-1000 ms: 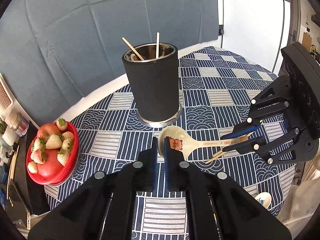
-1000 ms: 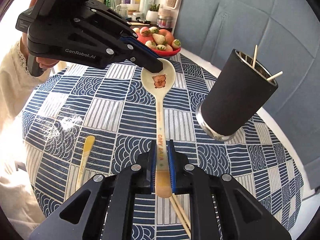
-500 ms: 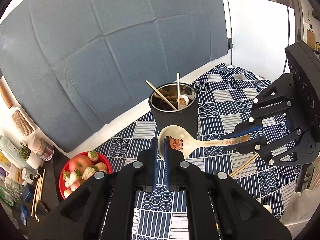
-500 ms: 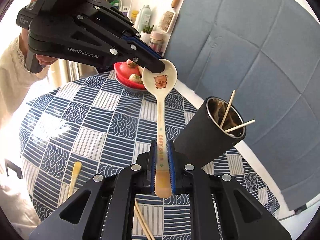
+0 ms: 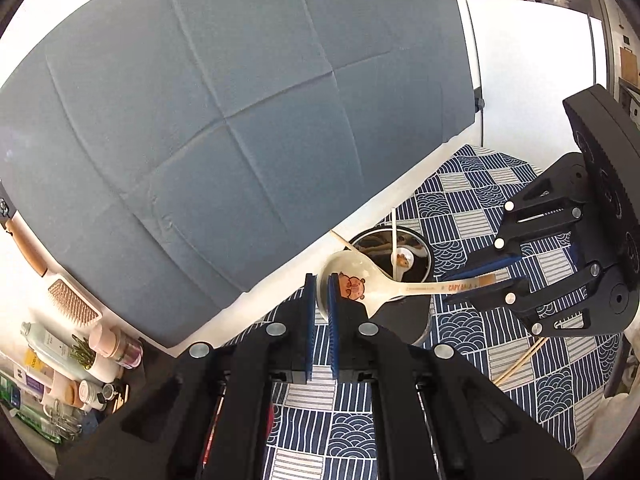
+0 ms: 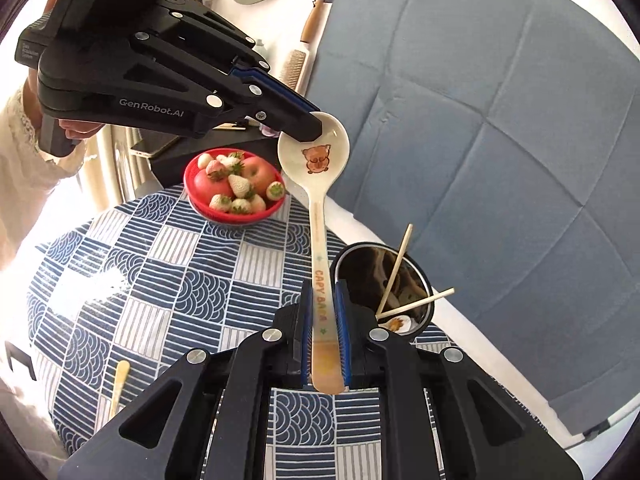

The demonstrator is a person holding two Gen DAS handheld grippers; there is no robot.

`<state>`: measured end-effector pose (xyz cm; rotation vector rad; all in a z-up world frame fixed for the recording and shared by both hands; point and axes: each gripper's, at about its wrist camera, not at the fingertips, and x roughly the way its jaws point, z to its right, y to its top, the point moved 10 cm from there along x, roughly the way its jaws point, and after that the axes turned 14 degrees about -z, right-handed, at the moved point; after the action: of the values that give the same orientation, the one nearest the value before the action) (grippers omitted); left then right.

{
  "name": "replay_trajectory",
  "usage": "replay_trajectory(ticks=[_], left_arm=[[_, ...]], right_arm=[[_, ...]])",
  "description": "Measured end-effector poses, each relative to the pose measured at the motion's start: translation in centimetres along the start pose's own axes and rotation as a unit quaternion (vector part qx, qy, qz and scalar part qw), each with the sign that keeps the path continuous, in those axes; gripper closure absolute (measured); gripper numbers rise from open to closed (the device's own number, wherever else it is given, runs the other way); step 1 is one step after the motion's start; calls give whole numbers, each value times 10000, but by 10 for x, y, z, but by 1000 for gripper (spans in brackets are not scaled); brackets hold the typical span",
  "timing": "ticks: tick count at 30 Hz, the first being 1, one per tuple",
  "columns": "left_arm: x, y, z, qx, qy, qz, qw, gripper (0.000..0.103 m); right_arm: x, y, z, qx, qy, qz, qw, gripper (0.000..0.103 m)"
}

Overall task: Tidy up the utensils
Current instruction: 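Lift the white spoon and lower it handle-first into the black holder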

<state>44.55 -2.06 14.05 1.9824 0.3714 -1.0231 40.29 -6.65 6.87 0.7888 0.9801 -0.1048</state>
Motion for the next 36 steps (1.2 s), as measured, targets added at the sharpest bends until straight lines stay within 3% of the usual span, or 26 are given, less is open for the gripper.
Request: replay_trajectory(ticks=[12, 25, 36], left_arm=[[7, 38, -11, 369, 359, -135, 9986, 98], [46, 59, -13, 725, 545, -514, 9946, 99], [79, 74, 13, 1306, 672, -859, 9854, 99]], right_arm=[[16, 28, 34, 243, 33, 104, 9996, 93], [58, 30, 56, 644, 335, 82, 9973, 93], [89, 16, 61, 935, 730, -71, 9929, 93]])
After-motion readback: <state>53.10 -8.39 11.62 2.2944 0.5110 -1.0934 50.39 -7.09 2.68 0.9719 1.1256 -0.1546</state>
